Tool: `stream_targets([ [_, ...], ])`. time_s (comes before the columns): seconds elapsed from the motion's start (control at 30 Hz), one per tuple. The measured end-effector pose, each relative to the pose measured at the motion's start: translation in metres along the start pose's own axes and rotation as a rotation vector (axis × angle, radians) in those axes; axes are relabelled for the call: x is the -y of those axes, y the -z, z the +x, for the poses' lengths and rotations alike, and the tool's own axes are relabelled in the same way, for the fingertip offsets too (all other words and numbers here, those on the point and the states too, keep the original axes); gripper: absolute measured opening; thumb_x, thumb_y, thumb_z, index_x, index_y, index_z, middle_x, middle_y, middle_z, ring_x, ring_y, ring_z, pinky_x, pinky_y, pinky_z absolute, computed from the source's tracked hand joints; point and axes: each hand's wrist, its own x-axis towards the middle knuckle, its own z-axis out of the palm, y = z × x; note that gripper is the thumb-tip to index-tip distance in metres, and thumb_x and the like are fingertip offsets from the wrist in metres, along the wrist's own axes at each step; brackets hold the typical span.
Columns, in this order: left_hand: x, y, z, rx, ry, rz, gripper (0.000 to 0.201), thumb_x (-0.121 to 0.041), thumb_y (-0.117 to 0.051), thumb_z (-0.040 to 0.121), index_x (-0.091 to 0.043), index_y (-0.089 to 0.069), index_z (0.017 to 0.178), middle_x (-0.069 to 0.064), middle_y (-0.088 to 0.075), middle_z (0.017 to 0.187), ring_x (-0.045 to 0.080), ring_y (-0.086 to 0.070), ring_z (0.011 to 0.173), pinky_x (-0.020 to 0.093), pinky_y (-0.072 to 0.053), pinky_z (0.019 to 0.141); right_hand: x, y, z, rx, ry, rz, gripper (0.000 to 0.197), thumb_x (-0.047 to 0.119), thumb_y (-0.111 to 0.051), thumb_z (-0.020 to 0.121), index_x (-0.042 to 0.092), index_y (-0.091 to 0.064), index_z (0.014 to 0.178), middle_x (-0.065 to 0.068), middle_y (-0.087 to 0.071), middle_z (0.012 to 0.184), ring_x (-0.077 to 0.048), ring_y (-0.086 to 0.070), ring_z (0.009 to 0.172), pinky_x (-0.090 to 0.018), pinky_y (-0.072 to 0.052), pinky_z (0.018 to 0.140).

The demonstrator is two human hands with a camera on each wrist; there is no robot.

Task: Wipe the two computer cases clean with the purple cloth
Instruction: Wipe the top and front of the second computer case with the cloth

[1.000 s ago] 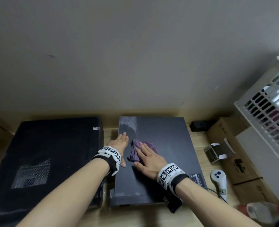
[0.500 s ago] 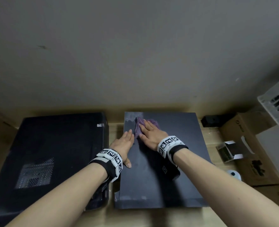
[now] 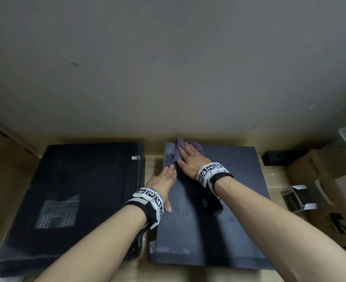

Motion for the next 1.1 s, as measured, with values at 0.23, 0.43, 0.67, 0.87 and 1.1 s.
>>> stream_targets([
  [0.23,-0.004,0.006,-0.011,0.002,0.017,-0.006,0.135,-0.035,-0.089,0.062,-0.007,0.006,0.154,0.008,0.018,0.161,0.022,0.01,0.149,0.045,-0.017,0.12,0.013,-0.037,-0.081,-0.017,0.039,0.008,0.065,0.046,-0.026,0.104,0.018,-0.005,0.158,-0.005,0.009,0.165,-0.018,0.007,0.152,-0.031,0.004,0.12],
  [0.43,0.011,-0.007,-0.026,-0.055,0.044,-0.024,0.125,-0.055,-0.078,0.07,-0.011,0.004,0.154,0.007,0.015,0.162,0.022,0.01,0.15,0.045,-0.01,0.12,0.026,-0.052,-0.125,0.006,0.046,-0.005,0.066,0.05,-0.025,0.103,0.019,-0.006,0.158,-0.003,0.009,0.165,-0.016,0.008,0.152,-0.026,0.005,0.116],
  [0.67,0.072,-0.007,-0.053,-0.151,0.165,-0.02,0.111,-0.069,-0.055,0.081,-0.01,0.004,0.155,0.007,0.016,0.161,0.019,0.009,0.15,0.042,-0.007,0.122,0.024,-0.043,-0.118,0.07,0.037,-0.018,0.066,0.054,-0.021,0.103,0.022,-0.004,0.158,0.001,0.01,0.165,-0.013,0.01,0.151,-0.028,0.002,0.118],
  [0.87,0.091,-0.025,-0.058,-0.1,0.209,-0.018,0.105,-0.08,-0.017,0.081,-0.008,0.008,0.154,0.008,0.019,0.161,0.019,0.011,0.149,0.036,-0.003,0.122,0.023,-0.034,-0.077,0.044,0.04,-0.022,0.066,0.054,-0.02,0.103,0.022,-0.004,0.158,0.001,0.011,0.165,-0.014,0.009,0.151,-0.028,0.004,0.117],
  [1.1,0.099,-0.005,-0.051,0.027,0.223,0.013,0.096,-0.077,-0.014,0.087,-0.011,0.003,0.155,0.004,0.015,0.161,0.015,0.007,0.15,0.035,-0.002,0.122,0.023,-0.008,-0.003,0.031,0.034,-0.022,0.066,0.052,-0.02,0.103,0.02,-0.003,0.158,-0.003,0.01,0.165,-0.018,0.008,0.152,-0.031,0.004,0.119],
])
